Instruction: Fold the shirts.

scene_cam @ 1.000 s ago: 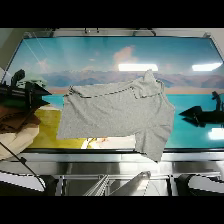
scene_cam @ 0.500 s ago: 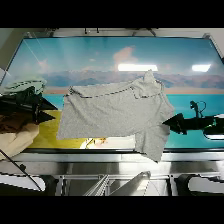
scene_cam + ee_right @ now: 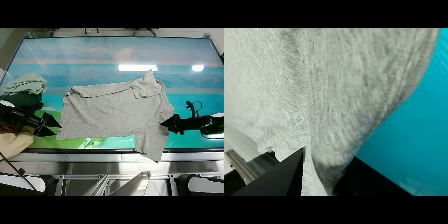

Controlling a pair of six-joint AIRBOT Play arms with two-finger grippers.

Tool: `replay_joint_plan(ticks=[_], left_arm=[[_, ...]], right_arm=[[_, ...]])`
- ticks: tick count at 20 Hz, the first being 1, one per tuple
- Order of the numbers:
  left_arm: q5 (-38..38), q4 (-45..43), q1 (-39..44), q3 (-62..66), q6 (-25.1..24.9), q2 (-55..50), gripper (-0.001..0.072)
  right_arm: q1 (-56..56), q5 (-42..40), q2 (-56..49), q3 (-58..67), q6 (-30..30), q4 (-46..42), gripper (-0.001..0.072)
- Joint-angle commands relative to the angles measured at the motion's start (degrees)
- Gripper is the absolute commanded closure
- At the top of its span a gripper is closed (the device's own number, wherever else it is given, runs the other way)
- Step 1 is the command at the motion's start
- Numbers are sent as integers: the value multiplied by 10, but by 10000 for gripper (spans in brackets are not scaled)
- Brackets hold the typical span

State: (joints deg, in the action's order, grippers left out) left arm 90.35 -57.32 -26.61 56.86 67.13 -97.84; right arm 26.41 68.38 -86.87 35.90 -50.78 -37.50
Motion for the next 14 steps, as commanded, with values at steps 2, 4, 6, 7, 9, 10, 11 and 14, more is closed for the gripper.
replay_joint_plan(ticks=[2,4,6,7,9,10,11,14], left_arm=[[-35,-39,43,-13,13,-9,209],[-32,-3,75,-13,4,-24,392],[-28,4,106,-12,-28,-34,685],[-27,5,113,-12,-36,-33,686],[-28,4,115,-12,-39,-24,686],[-30,4,112,-12,-39,-19,686],[-30,4,106,-12,-39,-14,686],[-30,4,79,-13,-40,-10,686]], right_arm=[[-1,-31,0,0,6,2,377],[-1,-30,0,0,6,2,377],[0,-21,0,0,6,2,377],[0,-14,0,0,6,2,377],[0,-3,0,0,11,2,377],[0,0,0,0,11,0,377],[1,2,0,0,11,-5,377],[17,13,0,-2,-12,-42,371]])
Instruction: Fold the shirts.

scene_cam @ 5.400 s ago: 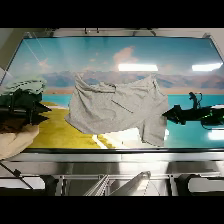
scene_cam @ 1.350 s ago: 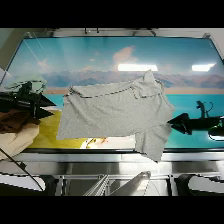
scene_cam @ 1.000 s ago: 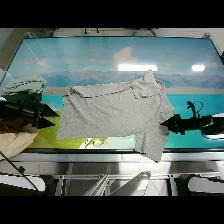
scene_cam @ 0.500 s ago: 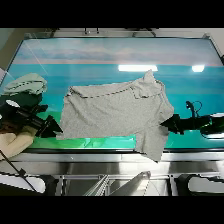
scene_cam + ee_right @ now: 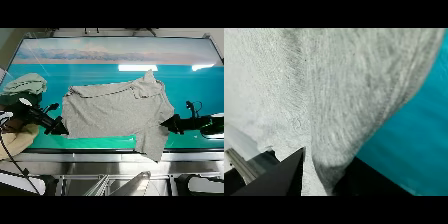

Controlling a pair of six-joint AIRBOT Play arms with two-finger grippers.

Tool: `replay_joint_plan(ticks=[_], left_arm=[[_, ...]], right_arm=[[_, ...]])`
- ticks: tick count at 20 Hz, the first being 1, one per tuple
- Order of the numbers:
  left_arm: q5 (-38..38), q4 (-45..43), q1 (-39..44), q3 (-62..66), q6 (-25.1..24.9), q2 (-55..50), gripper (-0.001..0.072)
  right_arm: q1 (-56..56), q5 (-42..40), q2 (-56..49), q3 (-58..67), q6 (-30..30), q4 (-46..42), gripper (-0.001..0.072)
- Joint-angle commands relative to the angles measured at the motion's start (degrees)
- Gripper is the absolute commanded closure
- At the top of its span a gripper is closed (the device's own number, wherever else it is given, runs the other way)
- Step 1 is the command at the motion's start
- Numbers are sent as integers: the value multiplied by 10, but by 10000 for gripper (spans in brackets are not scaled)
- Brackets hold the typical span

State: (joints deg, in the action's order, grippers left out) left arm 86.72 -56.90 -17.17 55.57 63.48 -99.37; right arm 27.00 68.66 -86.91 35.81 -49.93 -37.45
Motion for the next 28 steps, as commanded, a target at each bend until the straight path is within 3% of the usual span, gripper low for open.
replay_joint_plan(ticks=[1,5,11,12,16,19,23,25,28], left_arm=[[6,1,-22,-1,-3,5,686],[6,33,-28,0,-17,5,685],[4,60,-23,-1,-31,5,686],[2,65,-23,-1,-35,5,686],[0,154,-23,0,-66,5,686],[36,290,-23,1,-109,5,686],[189,604,-24,1,-186,51,693],[199,695,-24,8,-191,123,692],[198,823,-34,81,-195,244,690]], right_arm=[[26,10,3,-6,-33,-57,330],[92,19,17,-29,-37,-62,330],[85,12,18,-88,-24,-26,334],[85,12,18,-89,-19,-16,359],[64,19,18,-88,19,57,697],[55,84,24,-75,69,141,698],[57,196,151,-3,81,266,699],[57,200,258,61,81,344,699],[61,133,396,186,82,446,699]])
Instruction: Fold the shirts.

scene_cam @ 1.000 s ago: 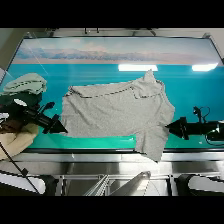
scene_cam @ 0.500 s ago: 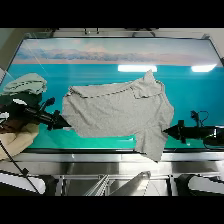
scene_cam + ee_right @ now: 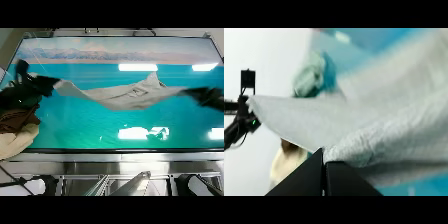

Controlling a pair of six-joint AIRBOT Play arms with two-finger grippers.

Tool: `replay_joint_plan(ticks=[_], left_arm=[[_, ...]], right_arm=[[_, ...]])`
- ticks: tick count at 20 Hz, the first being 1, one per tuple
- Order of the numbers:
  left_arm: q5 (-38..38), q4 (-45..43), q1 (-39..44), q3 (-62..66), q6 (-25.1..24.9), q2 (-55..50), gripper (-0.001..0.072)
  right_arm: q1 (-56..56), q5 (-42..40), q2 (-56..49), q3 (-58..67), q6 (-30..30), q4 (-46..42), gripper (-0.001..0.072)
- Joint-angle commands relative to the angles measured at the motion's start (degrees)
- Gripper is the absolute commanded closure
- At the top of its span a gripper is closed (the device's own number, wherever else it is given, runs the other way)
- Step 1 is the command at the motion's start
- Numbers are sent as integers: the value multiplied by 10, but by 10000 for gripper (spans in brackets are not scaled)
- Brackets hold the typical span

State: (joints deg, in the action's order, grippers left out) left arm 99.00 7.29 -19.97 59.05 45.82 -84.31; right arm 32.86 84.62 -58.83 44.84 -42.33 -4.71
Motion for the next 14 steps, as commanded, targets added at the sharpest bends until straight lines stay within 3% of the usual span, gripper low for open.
replay_joint_plan(ticks=[1,3,5,7,10,14], left_arm=[[75,252,-13,80,-19,130,690],[74,361,-53,164,-6,187,690],[64,386,-117,245,32,232,690],[50,358,-199,296,79,273,690],[31,225,-320,329,136,305,687],[20,163,-312,232,139,309,687]], right_arm=[[12,-63,153,144,9,140,699],[40,-132,207,228,37,163,699],[83,-186,242,305,43,160,698],[117,-200,254,362,50,150,698],[124,-211,238,414,71,149,699],[123,-190,203,421,49,111,699]])
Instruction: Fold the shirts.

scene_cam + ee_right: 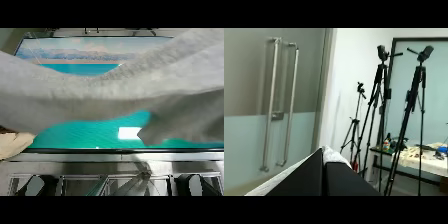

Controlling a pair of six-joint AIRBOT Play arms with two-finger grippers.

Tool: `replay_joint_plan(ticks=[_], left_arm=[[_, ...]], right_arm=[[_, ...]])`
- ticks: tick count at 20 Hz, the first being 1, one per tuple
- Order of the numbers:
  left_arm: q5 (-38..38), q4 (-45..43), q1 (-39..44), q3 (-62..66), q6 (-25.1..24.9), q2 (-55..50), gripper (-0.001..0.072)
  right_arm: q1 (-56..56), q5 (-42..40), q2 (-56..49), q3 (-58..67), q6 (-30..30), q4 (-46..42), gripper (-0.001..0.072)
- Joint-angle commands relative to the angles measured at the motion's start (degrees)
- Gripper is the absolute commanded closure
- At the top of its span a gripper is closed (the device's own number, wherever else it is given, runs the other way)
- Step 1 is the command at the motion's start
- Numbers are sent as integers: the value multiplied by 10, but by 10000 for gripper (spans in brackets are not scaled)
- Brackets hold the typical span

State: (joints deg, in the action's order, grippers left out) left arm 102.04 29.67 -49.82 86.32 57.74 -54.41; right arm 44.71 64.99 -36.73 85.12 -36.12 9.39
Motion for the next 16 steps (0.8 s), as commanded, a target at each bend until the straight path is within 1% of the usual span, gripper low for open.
replay_joint_plan(ticks=[1,3,5,6,8,9,11,15,16], left_arm=[[-11,-103,19,-66,20,-3,687],[-24,-194,102,-104,9,-41,687],[-56,-279,185,-113,-8,-100,687],[-74,-313,221,-110,-16,-135,687],[-110,-360,281,-85,-26,-221,687],[-115,-386,301,-62,-26,-273,687],[-111,-423,326,-12,-17,-378,687],[-97,-437,353,93,26,-600,694],[-92,-437,357,124,34,-652,695]], right_arm=[[-2,29,-33,14,-26,-50,698],[-40,56,-73,-14,-44,-87,698],[-92,50,-105,-66,-55,-159,699],[-122,37,-120,-99,-57,-189,699],[-178,-22,-161,-166,-47,-241,699],[-201,-55,-190,-191,-42,-256,699],[-230,-82,-269,-212,-32,-279,699],[-268,-108,-455,-212,-9,-269,698],[-276,-123,-502,-212,11,-258,698]])
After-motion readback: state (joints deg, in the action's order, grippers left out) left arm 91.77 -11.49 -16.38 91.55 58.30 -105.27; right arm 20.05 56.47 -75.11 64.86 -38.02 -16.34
